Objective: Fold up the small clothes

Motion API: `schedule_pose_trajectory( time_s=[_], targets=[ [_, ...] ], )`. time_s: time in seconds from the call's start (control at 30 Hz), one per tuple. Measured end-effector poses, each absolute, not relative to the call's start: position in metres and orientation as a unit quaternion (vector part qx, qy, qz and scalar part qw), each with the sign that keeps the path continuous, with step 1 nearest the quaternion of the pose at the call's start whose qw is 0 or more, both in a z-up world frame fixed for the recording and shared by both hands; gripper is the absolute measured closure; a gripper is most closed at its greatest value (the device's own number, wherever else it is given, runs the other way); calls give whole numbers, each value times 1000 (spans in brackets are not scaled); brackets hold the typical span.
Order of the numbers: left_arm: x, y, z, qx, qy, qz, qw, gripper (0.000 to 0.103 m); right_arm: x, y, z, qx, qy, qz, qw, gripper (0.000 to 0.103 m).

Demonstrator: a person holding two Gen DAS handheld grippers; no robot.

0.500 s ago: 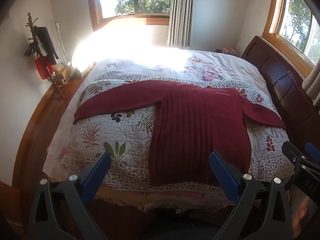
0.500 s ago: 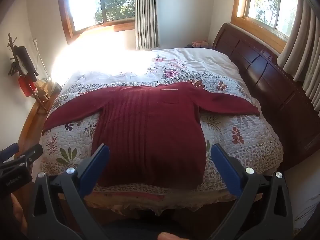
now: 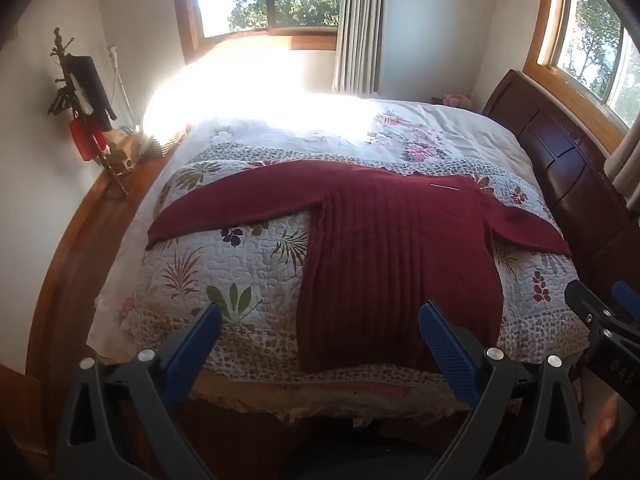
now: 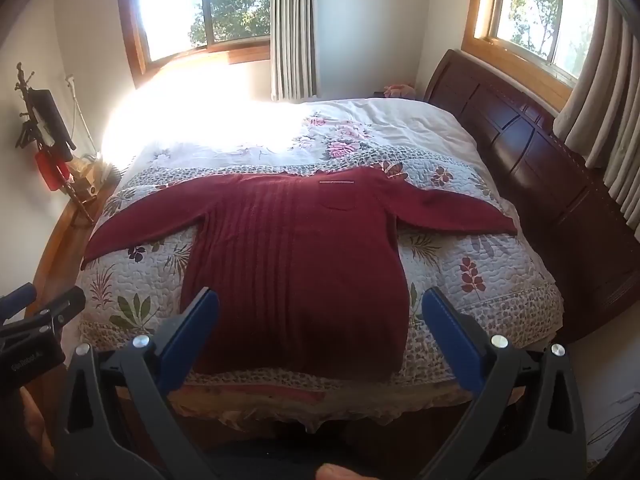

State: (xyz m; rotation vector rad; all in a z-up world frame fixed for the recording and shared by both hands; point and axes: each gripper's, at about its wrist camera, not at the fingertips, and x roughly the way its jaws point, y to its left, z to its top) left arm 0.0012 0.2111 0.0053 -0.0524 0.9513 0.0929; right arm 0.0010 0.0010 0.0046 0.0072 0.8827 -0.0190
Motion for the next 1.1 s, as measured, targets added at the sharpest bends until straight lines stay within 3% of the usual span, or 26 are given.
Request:
schedule_pose_trajectory(
  time_s=[1.1],
  targets=[
    [4, 212, 6, -23, 458, 40, 888, 4, 3, 0, 3, -2, 427, -17, 904, 3]
  ],
)
